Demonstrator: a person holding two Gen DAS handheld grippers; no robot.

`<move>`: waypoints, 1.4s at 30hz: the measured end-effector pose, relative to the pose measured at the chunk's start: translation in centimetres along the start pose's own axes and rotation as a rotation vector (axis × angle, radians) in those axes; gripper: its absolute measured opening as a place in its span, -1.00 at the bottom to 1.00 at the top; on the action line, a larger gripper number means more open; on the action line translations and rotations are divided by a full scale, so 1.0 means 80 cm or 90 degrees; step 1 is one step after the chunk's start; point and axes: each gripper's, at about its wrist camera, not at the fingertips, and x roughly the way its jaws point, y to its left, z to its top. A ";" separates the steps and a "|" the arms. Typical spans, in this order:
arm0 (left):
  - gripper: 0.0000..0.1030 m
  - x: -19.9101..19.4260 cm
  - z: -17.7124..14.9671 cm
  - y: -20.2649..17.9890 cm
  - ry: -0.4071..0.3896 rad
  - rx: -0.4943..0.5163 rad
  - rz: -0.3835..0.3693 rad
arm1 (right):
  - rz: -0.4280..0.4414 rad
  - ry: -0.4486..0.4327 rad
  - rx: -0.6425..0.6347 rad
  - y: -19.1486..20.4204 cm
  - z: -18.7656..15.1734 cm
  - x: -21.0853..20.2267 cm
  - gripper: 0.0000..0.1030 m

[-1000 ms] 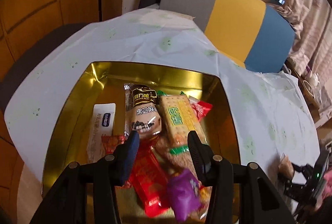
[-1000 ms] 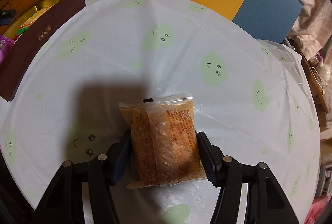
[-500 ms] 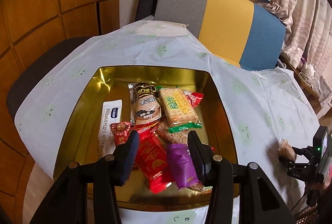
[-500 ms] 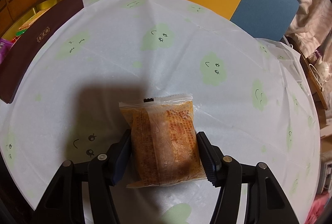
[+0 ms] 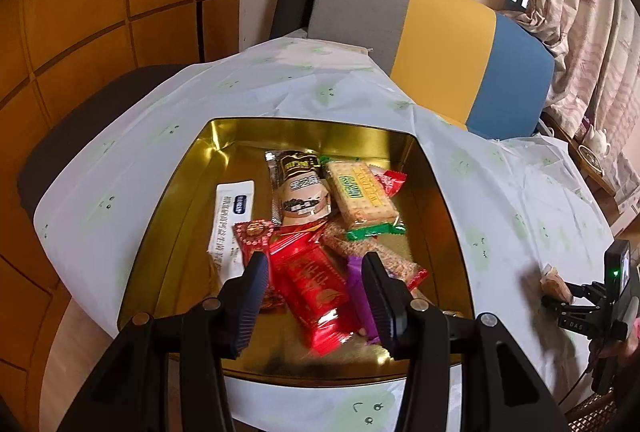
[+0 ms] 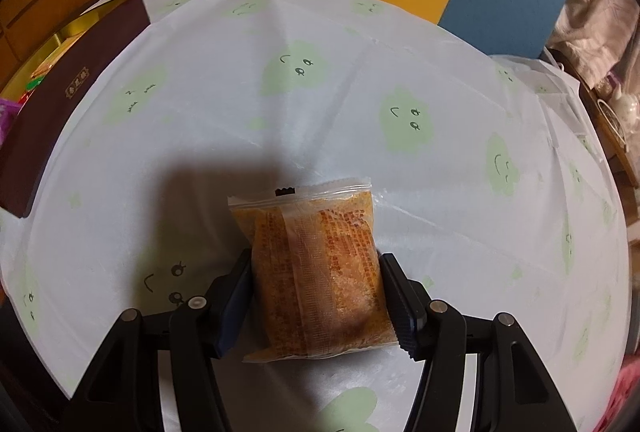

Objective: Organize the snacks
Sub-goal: 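Carry the bread packet into the gold tray and open the right gripper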

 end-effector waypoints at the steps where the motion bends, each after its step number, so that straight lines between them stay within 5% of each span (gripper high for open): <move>1: -0.04 0.000 -0.001 0.004 0.001 -0.004 0.000 | -0.002 0.005 0.010 0.000 0.001 0.000 0.18; 9: -0.05 -0.003 -0.003 0.040 -0.007 -0.043 0.013 | -0.015 0.038 0.068 -0.003 0.017 0.003 0.18; 16: -0.05 0.002 -0.010 0.065 -0.004 -0.062 0.030 | 0.061 -0.007 0.062 0.031 0.055 -0.026 0.18; 27: -0.05 -0.005 -0.011 0.078 -0.017 -0.074 0.039 | 0.222 -0.125 -0.103 0.230 0.168 -0.094 0.18; 32: -0.04 -0.006 -0.010 0.083 -0.017 -0.070 0.050 | 0.266 -0.131 -0.164 0.323 0.190 -0.087 0.18; 37: -0.05 -0.005 -0.012 0.091 -0.013 -0.078 0.056 | 0.230 -0.087 -0.223 0.384 0.190 -0.039 0.18; 42: -0.04 -0.003 -0.012 0.093 -0.011 -0.080 0.056 | 0.204 -0.065 -0.215 0.384 0.186 -0.014 0.18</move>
